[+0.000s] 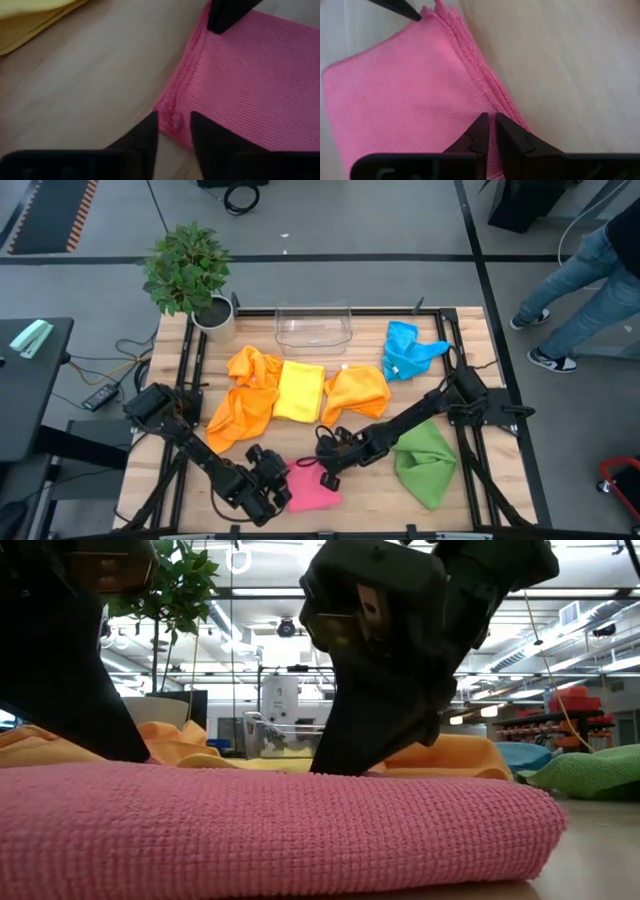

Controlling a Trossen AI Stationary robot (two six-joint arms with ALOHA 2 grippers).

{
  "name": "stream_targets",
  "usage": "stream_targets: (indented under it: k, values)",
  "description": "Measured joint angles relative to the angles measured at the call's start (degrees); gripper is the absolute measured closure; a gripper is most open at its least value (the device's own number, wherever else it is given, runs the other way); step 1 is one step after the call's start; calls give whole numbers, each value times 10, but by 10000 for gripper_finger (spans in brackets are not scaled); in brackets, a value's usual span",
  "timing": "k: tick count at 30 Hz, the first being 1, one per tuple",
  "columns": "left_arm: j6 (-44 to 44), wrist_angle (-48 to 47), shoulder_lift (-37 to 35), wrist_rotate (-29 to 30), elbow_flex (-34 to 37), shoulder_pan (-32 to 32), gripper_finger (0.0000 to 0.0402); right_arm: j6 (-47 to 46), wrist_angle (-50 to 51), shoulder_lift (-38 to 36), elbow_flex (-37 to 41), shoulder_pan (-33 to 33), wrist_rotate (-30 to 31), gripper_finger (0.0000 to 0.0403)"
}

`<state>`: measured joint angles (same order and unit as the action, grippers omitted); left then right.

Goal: Fold microfiber towels
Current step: Fold the pink microfiber cloth

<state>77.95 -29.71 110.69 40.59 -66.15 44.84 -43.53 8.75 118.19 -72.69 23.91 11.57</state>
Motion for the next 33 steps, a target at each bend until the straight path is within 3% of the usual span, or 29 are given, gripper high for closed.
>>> stream_targets:
  k: [4,8,11,14,19,26,33]
  values:
    - [-5,-23,-19,0,1,-1,189,0,1,1,0,-3,1,364]
    - [-76,0,-77,14,0,0,135,1,7,1,0,-7,6,364]
    - [-197,82,-91,22,-1,0,119,3,8,1,0,-10,6,364]
    - [-338,145,-63,-6,-1,-7,123,4,7,1,0,-13,6,364]
    - [-381,149,-19,-47,0,-51,189,2,2,1,0,-13,6,364]
    - [-401,162,-13,-48,0,-88,377,-5,3,1,0,-13,6,364]
    - [-437,174,1,-60,0,-77,395,-9,3,1,0,-13,10,364]
